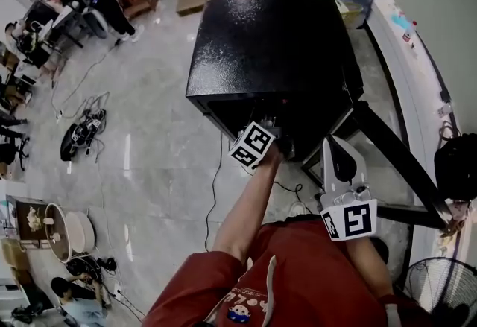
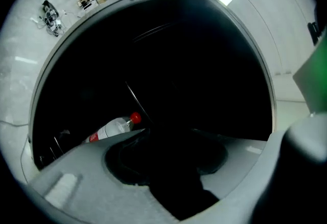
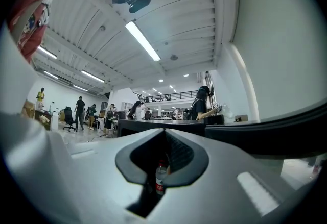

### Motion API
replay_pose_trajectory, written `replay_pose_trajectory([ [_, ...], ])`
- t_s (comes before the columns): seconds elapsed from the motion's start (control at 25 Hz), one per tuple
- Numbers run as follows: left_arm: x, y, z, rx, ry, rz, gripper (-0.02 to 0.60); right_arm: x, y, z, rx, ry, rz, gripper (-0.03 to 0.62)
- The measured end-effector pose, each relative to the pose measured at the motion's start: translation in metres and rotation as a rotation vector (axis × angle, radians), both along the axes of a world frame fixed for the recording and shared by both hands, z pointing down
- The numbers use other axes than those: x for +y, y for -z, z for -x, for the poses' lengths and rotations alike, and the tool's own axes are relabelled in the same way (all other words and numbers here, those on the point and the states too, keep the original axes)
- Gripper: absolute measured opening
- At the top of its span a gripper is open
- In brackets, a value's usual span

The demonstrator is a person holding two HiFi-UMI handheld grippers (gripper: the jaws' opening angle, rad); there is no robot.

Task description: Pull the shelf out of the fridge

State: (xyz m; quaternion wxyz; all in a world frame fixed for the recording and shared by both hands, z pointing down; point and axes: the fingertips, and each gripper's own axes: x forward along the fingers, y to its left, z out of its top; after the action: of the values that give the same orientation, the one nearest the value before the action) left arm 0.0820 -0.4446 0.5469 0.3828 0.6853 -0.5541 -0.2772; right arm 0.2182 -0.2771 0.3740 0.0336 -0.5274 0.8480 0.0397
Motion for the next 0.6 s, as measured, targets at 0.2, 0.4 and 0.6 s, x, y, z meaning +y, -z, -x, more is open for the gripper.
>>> replay_pose_trajectory([
  [0.2,-0.020,-0.002,-0.007,0.111,0.021,-0.017,0.201,-0.003,0.002,0.006,-0.010,0.025,-0.002,-0.002],
  [0.4,-0.034,-0.009,-0.010,0.180,0.054,-0.010,0.199,-0.007,-0.005,0.004,0.001,-0.004,0.002,-0.002],
  [0.6,-0.043,-0.012,-0.008,0.272,0.097,-0.013,0.179,-0.008,-0.008,0.000,0.007,-0.017,0.007,-0.002],
])
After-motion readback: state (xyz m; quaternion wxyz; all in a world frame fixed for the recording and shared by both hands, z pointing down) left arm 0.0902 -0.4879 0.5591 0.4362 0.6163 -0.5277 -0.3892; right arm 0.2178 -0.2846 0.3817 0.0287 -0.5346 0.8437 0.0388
